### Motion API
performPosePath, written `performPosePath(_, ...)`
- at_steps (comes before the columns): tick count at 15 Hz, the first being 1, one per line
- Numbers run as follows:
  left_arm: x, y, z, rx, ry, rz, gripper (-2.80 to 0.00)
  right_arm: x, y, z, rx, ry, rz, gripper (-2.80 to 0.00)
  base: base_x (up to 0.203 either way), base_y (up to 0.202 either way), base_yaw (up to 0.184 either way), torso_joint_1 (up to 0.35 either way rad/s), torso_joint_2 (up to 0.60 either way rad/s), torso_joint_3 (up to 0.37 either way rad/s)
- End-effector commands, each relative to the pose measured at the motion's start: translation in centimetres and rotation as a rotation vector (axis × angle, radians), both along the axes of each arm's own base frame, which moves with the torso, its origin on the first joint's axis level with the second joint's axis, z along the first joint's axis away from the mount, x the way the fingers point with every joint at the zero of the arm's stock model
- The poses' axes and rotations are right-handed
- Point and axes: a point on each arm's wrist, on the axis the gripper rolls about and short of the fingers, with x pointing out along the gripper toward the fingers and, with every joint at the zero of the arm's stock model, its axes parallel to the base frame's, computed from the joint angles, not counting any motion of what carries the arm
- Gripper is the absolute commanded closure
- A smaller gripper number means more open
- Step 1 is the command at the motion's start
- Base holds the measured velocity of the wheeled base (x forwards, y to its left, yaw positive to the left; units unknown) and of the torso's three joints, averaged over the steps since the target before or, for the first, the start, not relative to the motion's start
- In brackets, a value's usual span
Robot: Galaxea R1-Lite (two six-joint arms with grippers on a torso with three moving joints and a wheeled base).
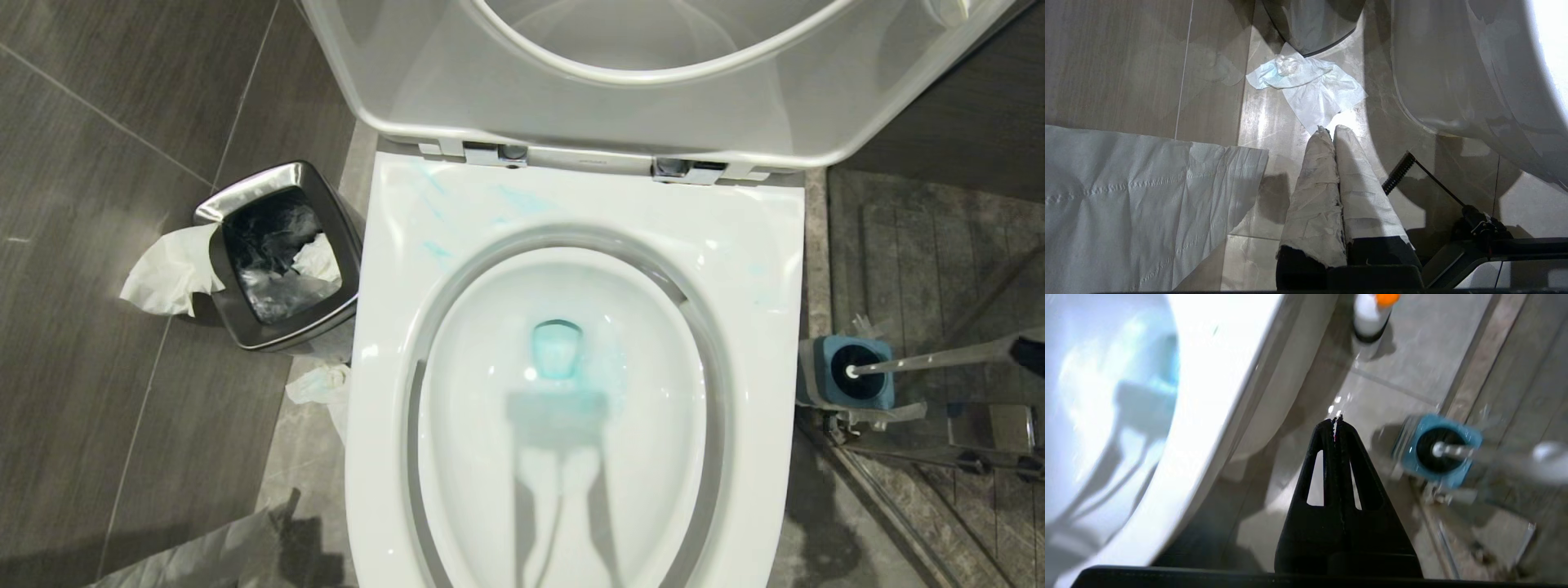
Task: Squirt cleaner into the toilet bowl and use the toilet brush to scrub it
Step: Scrub the toilet bowl
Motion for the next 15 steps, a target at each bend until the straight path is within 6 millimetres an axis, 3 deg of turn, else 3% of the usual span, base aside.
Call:
performPosePath(1,0.0,0.0,0.0,0.000,0.002,0.000,0.00,-3.5,-0.4,-0.8,-0.013,-0.012,0.026,0.00,0.000,0.000,0.000,0.000,0.00,0.000)
performPosePath(5,0.0,0.0,0.0,0.000,0.002,0.000,0.00,-4.5,-0.6,-3.5,0.000,0.104,0.066,0.00,0.000,0.000,0.000,0.000,0.00,0.000)
performPosePath(9,0.0,0.0,0.0,0.000,0.002,0.000,0.00,-4.7,-0.7,-9.1,-0.056,0.228,0.098,0.00,0.000,0.000,0.000,0.000,0.00,0.000)
performPosePath(13,0.0,0.0,0.0,0.000,0.002,0.000,0.00,-4.1,-1.1,-13.9,-0.107,0.171,0.052,0.00,0.000,0.000,0.000,0.000,0.00,0.000)
performPosePath(15,0.0,0.0,0.0,0.000,0.002,0.000,0.00,-3.3,-1.4,-14.4,-0.121,0.174,0.006,0.00,0.000,0.000,0.000,0.000,0.00,0.000)
